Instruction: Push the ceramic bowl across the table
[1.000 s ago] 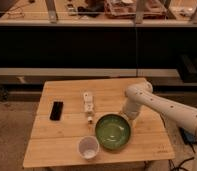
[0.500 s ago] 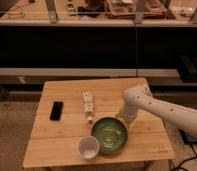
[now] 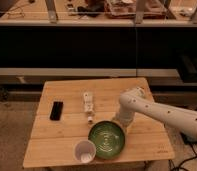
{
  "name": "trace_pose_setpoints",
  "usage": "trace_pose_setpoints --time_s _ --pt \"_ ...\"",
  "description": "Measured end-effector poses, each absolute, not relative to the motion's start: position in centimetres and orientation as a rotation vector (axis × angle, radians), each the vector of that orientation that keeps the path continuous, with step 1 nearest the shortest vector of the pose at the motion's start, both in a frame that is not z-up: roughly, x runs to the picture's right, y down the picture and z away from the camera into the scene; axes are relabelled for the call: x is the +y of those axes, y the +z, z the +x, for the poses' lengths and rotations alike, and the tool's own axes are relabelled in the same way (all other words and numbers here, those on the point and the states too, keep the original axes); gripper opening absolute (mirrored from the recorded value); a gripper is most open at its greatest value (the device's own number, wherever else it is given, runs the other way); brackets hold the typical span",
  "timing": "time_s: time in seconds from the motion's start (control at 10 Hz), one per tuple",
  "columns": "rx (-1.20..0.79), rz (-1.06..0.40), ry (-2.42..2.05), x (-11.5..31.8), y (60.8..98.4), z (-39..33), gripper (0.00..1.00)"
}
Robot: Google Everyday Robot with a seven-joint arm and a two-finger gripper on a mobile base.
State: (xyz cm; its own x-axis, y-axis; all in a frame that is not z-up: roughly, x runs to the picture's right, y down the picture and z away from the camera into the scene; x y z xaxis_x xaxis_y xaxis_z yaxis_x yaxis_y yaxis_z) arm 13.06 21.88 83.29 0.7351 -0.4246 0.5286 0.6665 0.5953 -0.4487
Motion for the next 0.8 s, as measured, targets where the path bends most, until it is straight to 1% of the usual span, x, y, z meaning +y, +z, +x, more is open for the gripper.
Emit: trace_pose_setpoints --time_s 0.5,0.8 --pt "-0.347 -0.644 -0.611 20.5 83.8 13.9 0.62" --pt "-0.342 -0.64 -0.607 20.3 83.8 14.0 0.62"
